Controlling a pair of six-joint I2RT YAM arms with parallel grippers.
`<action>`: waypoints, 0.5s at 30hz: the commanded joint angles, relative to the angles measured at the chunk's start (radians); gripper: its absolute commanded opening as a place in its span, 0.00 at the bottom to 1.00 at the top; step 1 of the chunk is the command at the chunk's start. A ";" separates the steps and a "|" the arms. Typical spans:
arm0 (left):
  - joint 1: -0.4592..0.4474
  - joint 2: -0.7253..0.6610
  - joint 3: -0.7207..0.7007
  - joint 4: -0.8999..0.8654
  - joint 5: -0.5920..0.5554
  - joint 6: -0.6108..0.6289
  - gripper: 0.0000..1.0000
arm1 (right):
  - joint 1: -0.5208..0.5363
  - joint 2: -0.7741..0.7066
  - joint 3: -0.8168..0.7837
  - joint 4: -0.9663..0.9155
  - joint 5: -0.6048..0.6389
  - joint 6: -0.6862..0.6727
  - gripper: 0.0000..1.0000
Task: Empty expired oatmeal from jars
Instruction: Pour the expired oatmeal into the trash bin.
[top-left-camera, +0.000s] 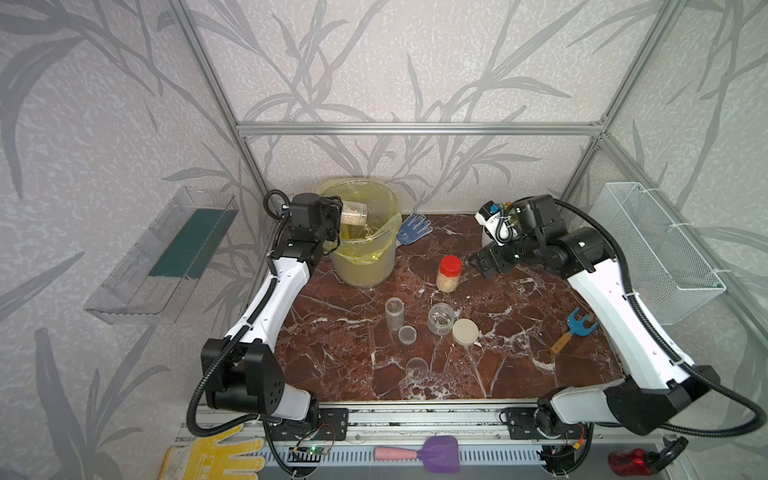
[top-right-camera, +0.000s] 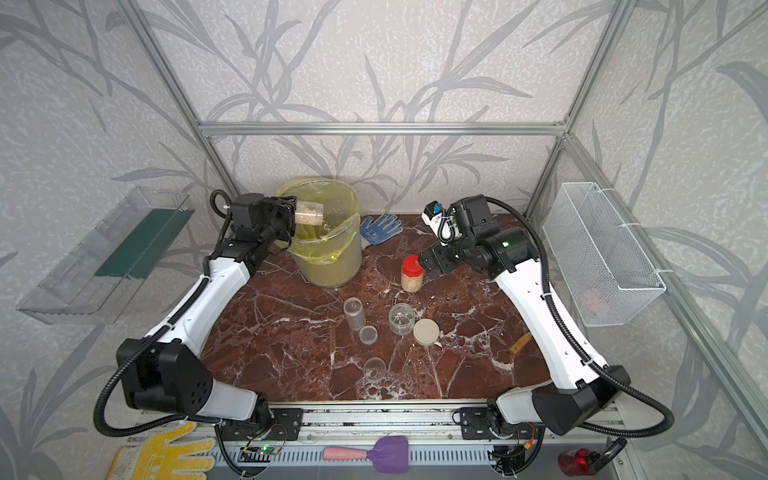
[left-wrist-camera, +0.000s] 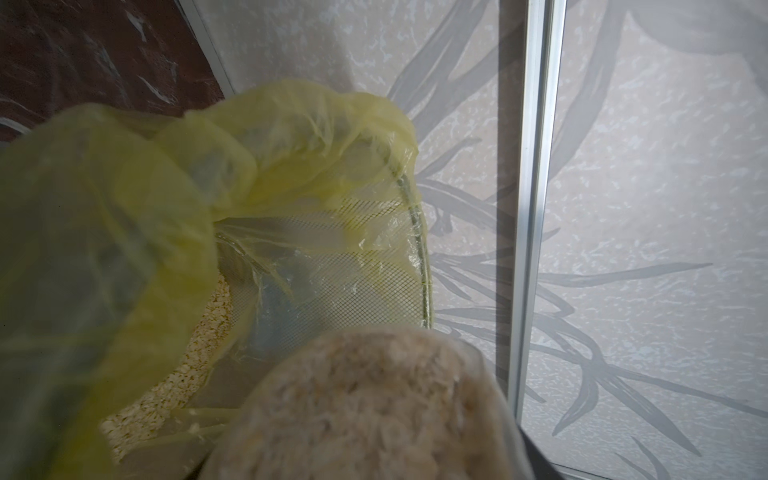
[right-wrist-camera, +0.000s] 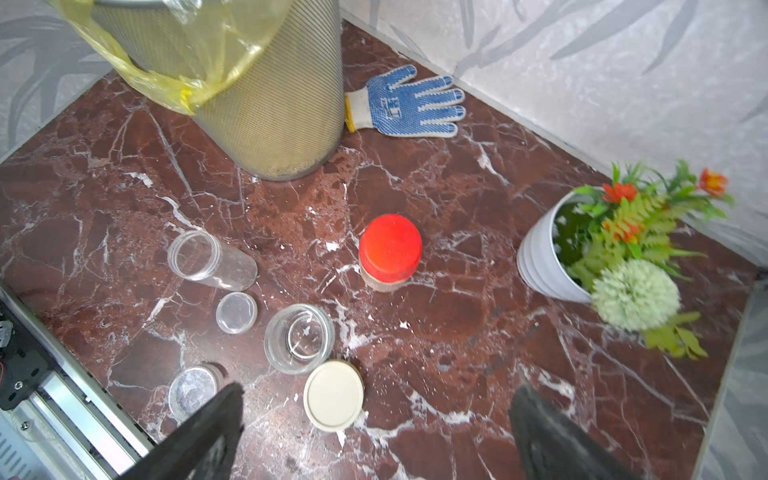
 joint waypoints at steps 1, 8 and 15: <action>0.005 0.024 0.096 -0.077 0.019 0.142 0.06 | -0.025 -0.072 -0.081 0.039 0.000 0.025 0.99; 0.003 0.133 0.315 -0.296 0.077 0.394 0.05 | -0.123 -0.196 -0.275 0.123 -0.032 0.100 0.99; -0.016 0.237 0.480 -0.469 0.042 0.579 0.03 | -0.194 -0.253 -0.369 0.181 -0.054 0.158 0.99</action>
